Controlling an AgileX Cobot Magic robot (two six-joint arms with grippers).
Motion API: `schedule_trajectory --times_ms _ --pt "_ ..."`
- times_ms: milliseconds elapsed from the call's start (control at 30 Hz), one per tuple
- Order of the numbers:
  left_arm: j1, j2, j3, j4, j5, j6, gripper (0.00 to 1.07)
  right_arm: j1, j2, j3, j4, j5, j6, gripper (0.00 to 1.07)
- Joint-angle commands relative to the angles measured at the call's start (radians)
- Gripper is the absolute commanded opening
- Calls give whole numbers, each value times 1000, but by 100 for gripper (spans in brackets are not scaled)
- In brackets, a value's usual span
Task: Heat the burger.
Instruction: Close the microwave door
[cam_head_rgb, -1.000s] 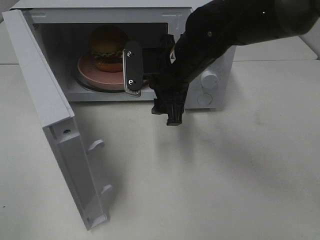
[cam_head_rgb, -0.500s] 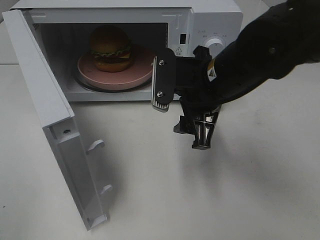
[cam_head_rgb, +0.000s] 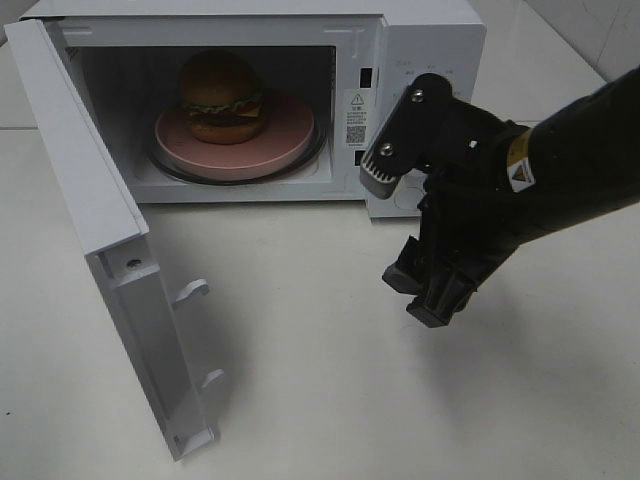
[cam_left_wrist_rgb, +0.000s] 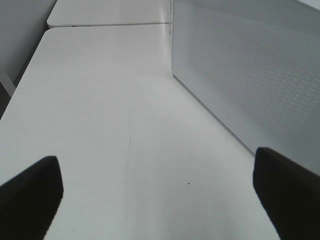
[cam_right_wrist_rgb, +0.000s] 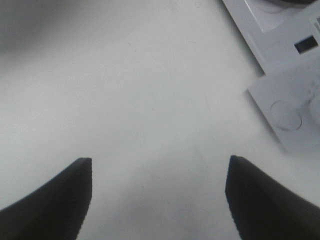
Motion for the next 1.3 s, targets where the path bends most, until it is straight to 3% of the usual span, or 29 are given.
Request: schedule_trajectory --times_ms 33,533,1000,1300 --pt "-6 -19 2 -7 -3 -2 98 -2 -86 32 -9 56 194 72" --pt "-6 -19 2 -7 -3 -2 98 -2 -382 36 -8 513 420 72" --pt "-6 -19 2 -7 -3 -2 98 -2 -632 36 -7 779 427 72" --pt "-6 -19 2 -7 -3 -2 98 -6 -855 65 -16 833 455 72"
